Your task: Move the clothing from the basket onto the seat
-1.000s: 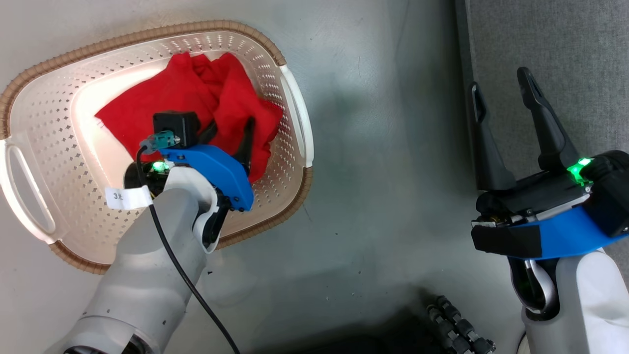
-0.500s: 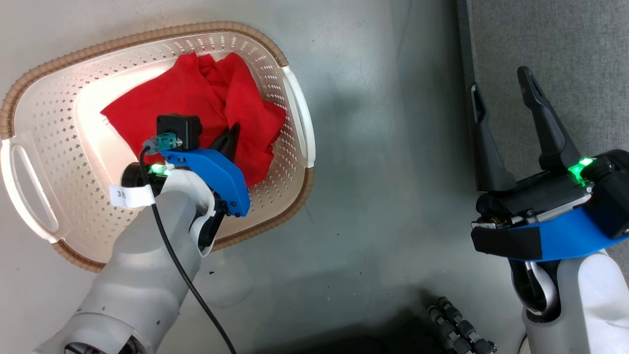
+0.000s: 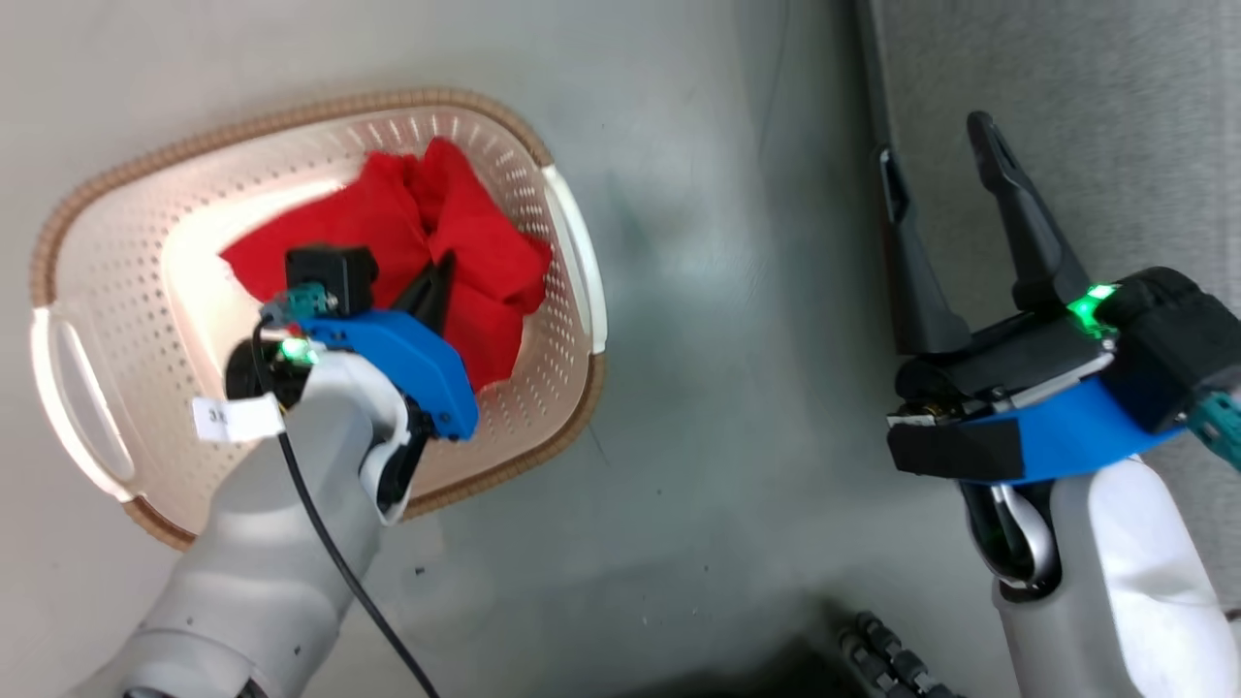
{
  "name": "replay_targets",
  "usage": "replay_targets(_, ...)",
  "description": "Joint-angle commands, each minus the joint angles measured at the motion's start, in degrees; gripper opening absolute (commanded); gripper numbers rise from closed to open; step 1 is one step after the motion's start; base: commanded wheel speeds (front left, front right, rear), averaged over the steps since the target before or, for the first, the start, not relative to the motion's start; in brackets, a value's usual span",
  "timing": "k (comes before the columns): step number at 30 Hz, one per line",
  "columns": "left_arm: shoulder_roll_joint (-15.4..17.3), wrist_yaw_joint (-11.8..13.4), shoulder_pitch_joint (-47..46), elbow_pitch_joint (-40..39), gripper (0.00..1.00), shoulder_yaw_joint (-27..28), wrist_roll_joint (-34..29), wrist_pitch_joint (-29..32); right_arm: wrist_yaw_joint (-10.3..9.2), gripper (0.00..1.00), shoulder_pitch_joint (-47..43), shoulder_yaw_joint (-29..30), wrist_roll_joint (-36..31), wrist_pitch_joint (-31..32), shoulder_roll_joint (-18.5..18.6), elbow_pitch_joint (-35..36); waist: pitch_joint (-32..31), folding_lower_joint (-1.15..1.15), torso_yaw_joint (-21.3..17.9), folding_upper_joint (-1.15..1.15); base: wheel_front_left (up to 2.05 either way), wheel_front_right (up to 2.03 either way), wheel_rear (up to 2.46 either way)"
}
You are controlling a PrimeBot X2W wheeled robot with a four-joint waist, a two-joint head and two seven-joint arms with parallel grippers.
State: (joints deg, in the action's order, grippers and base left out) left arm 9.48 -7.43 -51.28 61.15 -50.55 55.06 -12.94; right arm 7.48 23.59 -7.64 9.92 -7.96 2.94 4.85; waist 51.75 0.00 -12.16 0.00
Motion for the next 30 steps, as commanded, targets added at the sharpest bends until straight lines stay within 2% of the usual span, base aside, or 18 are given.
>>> replay_targets(1,0.42,-0.03,1.46,-0.73,0.0,-0.56,0.5,-0.91,0.02,1.0,1.05,-0.39,0.44,-0.67,-0.08,-1.56,-5.19,0.0,0.46,0.0,0.0,0.0,0.0)
replay_targets(6,0.45,-0.04,4.83,-3.38,0.0,-2.87,1.21,-1.95,0.02,1.0,1.45,-1.15,1.38,-1.32,-0.07,-6.77,-14.49,0.0,2.38,0.0,0.0,0.0,0.0)
replay_targets(7,0.45,-0.04,4.83,-3.38,0.0,-2.87,1.21,-1.95,0.02,1.0,1.45,-1.15,1.38,-1.32,-0.07,-6.77,-14.49,0.0,2.38,0.0,0.0,0.0,0.0)
replay_targets(18,0.47,-0.04,11.53,-12.37,0.0,-7.82,0.34,-2.3,0.03,1.0,-4.55,-1.86,2.58,-0.62,-0.01,-16.42,-36.65,0.0,9.11,0.0,0.0,0.0,0.0)
replay_targets(23,0.57,-0.04,11.52,-16.06,0.0,-10.39,-0.1,-2.31,0.03,1.0,-7.32,-2.49,3.52,0.03,-0.02,-18.57,-43.4,0.0,11.15,0.0,0.0,0.0,0.0)
replay_targets(30,0.66,-0.04,7.55,-20.1,0.0,-13.24,1.76,-1.82,0.03,1.0,-9.42,-4.51,5.75,0.34,-0.02,-20.49,-49.0,0.0,12.32,0.0,0.0,0.0,0.0)
